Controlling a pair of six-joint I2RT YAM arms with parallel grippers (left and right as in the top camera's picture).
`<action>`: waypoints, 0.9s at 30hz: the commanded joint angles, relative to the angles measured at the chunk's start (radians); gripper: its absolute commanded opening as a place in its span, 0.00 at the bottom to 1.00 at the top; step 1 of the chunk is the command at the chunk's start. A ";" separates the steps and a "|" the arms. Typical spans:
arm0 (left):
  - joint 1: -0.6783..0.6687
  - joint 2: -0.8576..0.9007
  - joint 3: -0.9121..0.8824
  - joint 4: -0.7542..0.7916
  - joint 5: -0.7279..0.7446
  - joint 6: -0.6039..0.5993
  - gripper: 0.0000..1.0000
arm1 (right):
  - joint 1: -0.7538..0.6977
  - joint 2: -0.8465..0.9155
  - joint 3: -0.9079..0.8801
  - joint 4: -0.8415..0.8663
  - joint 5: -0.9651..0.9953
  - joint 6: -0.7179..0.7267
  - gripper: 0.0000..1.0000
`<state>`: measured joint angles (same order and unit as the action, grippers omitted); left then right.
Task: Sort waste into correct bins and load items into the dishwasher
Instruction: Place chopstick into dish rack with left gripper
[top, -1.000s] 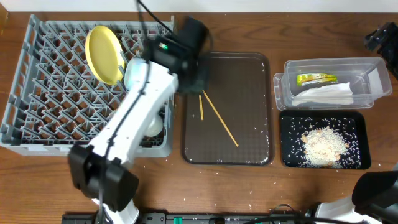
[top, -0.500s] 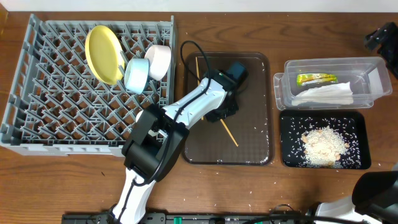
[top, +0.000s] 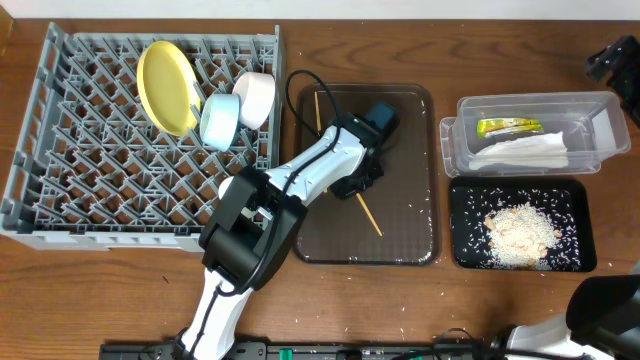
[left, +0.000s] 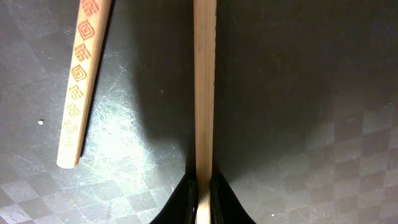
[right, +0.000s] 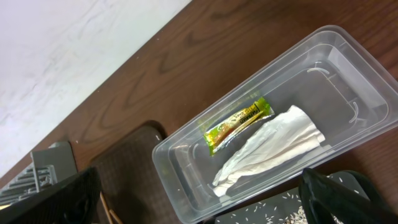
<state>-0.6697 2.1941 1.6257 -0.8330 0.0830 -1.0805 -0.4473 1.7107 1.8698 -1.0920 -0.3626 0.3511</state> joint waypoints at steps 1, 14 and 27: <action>0.007 -0.006 -0.004 -0.003 0.011 0.052 0.07 | 0.006 -0.011 0.011 -0.001 0.003 -0.016 0.99; 0.409 -0.645 0.010 -0.295 -0.312 1.026 0.07 | 0.006 -0.011 0.011 -0.001 0.003 -0.016 0.99; 0.663 -0.521 -0.217 -0.213 -0.248 1.133 0.08 | 0.006 -0.011 0.011 -0.001 0.003 -0.016 0.99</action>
<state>-0.0090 1.6478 1.4246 -1.0760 -0.1940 0.0128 -0.4473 1.7107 1.8698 -1.0924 -0.3622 0.3511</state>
